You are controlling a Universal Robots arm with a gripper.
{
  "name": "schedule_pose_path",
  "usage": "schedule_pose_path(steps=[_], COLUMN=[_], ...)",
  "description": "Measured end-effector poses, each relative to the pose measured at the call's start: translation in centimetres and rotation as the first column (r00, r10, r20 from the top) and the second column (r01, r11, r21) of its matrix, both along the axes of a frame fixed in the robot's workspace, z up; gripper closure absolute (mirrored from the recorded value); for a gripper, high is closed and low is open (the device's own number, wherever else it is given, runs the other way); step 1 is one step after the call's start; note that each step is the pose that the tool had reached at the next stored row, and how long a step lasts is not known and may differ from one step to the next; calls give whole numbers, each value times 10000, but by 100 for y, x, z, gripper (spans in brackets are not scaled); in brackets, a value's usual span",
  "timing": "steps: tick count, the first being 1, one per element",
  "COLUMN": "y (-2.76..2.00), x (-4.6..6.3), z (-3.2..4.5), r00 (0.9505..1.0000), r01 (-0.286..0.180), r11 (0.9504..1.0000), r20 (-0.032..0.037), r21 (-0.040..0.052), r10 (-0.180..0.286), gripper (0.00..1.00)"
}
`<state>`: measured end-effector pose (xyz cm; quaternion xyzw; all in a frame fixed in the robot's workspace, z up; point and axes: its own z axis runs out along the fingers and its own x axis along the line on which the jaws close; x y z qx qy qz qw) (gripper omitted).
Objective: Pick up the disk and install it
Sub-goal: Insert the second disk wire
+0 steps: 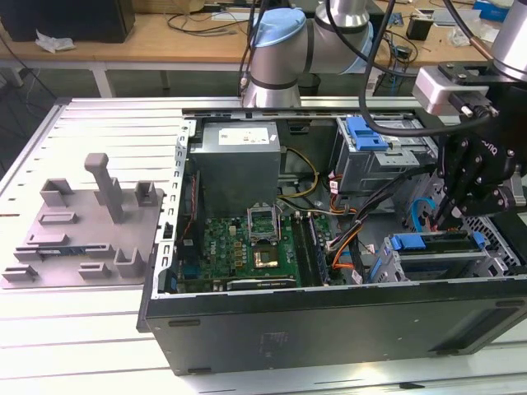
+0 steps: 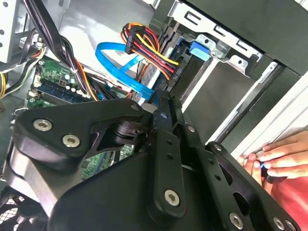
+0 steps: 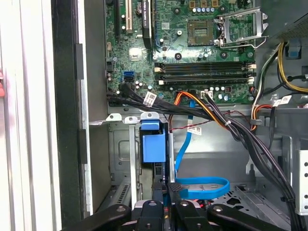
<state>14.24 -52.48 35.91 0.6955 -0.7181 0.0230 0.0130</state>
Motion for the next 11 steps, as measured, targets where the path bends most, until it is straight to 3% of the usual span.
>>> schedule_pose_path(steps=[11], y=[-19], x=[5], z=[0], r00=[10000], r01=[-57], r11=[10000], r20=[0], r21=[1], r10=[57], gripper=[84])
